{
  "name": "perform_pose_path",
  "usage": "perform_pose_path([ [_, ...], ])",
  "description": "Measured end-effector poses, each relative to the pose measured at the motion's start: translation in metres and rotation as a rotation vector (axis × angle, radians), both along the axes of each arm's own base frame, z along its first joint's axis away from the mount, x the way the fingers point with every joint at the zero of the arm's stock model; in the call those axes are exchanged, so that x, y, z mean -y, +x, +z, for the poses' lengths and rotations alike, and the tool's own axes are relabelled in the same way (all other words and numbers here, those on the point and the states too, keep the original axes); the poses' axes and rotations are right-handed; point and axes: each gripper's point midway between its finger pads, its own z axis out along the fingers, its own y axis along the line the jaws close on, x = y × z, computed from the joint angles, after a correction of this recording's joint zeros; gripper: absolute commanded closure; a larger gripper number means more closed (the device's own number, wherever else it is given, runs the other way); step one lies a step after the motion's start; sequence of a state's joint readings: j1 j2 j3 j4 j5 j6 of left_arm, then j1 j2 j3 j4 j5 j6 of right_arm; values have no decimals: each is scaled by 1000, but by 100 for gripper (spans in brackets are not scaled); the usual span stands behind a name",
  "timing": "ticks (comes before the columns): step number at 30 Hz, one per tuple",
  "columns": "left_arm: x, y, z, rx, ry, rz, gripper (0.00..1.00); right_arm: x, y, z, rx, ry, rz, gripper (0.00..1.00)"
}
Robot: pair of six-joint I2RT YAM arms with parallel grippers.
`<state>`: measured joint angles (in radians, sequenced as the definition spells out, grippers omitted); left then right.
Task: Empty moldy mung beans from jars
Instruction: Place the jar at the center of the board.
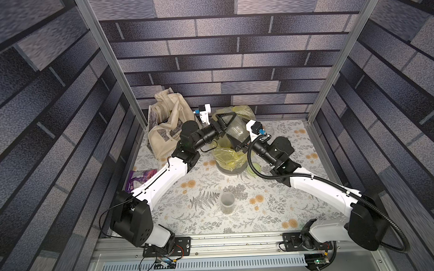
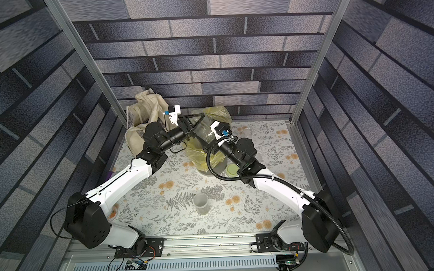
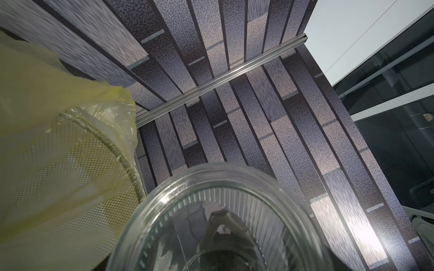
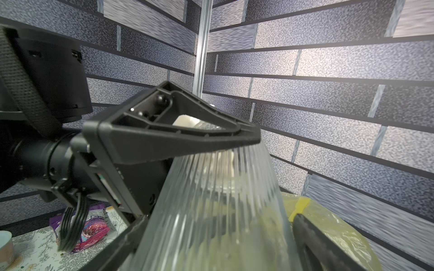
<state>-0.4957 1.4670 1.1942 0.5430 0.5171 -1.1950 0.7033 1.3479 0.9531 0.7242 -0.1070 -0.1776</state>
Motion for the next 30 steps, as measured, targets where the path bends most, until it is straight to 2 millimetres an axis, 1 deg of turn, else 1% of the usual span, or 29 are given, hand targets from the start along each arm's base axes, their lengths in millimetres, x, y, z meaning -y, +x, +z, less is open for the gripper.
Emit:
perform_pose_path([
  [5,-1,1,-3,8,20,3,51,0,0,0,-5,-4,1,0],
  [11,-10,8,-8,6,43,26,51,1,-1,-1,-15,-17,-1,0],
  [16,-33,21,-17,23,130,80,50,9,-10,4,-29,-33,-3,0],
  [20,-54,22,-15,68,211,129,50,21,-19,14,-28,-33,-11,0],
  [23,-65,15,-2,131,278,157,49,31,-23,22,-27,-26,-30,0],
  [25,-71,7,12,189,322,184,49,35,-22,21,-41,-29,-49,0],
  [27,-79,-4,25,248,365,214,49,37,-19,16,-56,-37,-62,0],
  [30,-95,-21,42,322,428,287,47,41,-14,3,-93,-54,-78,0],
])
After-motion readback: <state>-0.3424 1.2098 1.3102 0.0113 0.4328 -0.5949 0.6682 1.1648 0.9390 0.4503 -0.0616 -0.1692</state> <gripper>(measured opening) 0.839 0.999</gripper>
